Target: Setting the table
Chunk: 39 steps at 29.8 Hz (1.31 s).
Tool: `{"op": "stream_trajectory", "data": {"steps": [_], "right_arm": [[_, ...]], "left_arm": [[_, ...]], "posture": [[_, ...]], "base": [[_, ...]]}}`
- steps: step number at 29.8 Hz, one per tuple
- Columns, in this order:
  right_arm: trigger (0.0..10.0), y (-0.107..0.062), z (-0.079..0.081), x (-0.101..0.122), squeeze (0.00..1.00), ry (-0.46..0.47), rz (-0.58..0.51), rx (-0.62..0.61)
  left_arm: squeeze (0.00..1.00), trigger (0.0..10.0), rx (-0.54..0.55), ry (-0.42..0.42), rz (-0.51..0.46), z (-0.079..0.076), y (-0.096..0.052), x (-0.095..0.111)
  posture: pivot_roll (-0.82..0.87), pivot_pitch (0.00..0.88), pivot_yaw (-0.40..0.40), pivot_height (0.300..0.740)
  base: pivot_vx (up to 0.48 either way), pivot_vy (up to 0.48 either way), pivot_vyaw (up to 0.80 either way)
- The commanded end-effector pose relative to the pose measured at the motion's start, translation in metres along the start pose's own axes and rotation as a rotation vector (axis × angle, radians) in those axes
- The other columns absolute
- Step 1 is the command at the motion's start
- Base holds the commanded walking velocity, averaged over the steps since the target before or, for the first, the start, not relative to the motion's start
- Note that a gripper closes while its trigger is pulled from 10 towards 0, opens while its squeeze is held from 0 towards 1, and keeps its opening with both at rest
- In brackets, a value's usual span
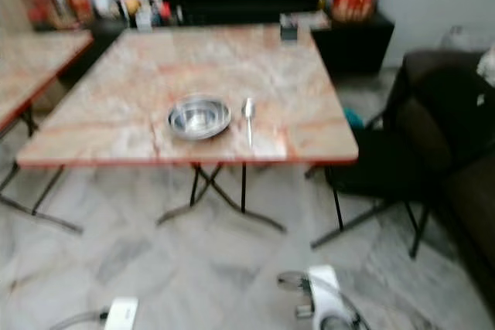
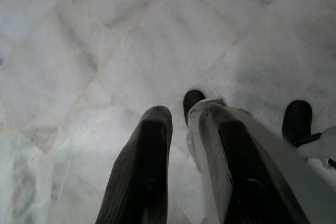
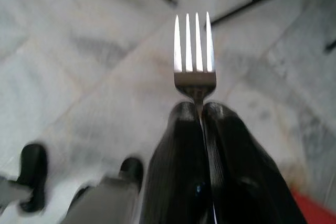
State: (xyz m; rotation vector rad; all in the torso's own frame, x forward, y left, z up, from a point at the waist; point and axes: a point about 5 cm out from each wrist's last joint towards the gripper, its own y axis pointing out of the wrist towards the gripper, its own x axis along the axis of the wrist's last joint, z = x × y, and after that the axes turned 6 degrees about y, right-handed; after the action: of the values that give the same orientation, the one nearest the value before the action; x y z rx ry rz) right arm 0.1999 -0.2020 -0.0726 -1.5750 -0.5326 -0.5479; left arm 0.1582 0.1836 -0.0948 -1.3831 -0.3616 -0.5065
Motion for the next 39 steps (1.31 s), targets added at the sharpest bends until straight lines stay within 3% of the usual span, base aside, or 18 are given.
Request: {"op": "stream_trajectory", "data": {"steps": [1,8,12,14,20,23,29,39], "right_arm": [[10.0,0.002,0.008,0.012,0.0,0.003,-0.058,0.013],[10.0,-0.003,0.002,0.063,0.0,0.031,-0.395,0.012],[10.0,-0.008,0.0,0.076,0.0,0.046,-0.489,0.012],[10.0,-0.02,0.007,0.095,0.0,0.026,-0.634,0.07],[10.0,-0.04,0.017,0.114,0.0,-0.062,-0.779,0.151],[10.0,-0.066,0.034,0.14,0.0,-0.122,-0.907,0.284],[10.0,-0.08,0.04,0.164,0.0,-0.117,-0.977,0.289],[10.0,-0.08,0.048,0.184,0.0,-0.037,-0.959,0.246]], "left_arm": [[0.0,10.0,0.021,0.005,-0.002,0.008,0.0,0.0],[0.0,10.0,0.028,0.008,-0.009,0.013,0.0,0.001],[0.0,10.0,0.028,0.014,-0.01,0.014,0.0,0.001],[0.0,10.0,0.028,0.02,-0.012,0.014,0.0,0.002],[0.0,10.0,0.024,0.032,-0.015,0.014,0.0,0.003],[0.0,10.0,0.021,0.043,-0.015,0.014,0.001,0.004],[0.0,10.0,0.025,0.037,-0.018,0.014,0.001,0.004],[0.0,10.0,0.033,0.012,-0.029,0.013,0.001,0.007]], "posture": [[-0.07,0.0,0.022,0.732],[-0.09,0.0,0.035,0.732],[-0.1,0.0,0.038,0.732],[-0.1,0.0,0.04,0.732],[-0.12,0.0,0.054,0.732],[-0.12,0.0,0.054,0.732],[-0.12,0.0,0.05,0.732],[-0.11,0.0,0.035,0.732]], "base": [[0.0,0.0,0.0],[0.0,0.0,0.0],[0.0,0.0,0.0],[0.0,0.0,0.0],[0.0,0.0,0.0],[0.0,0.0,0.0],[0.0,0.0,0.0],[0.137,0.0,0.0]]}}
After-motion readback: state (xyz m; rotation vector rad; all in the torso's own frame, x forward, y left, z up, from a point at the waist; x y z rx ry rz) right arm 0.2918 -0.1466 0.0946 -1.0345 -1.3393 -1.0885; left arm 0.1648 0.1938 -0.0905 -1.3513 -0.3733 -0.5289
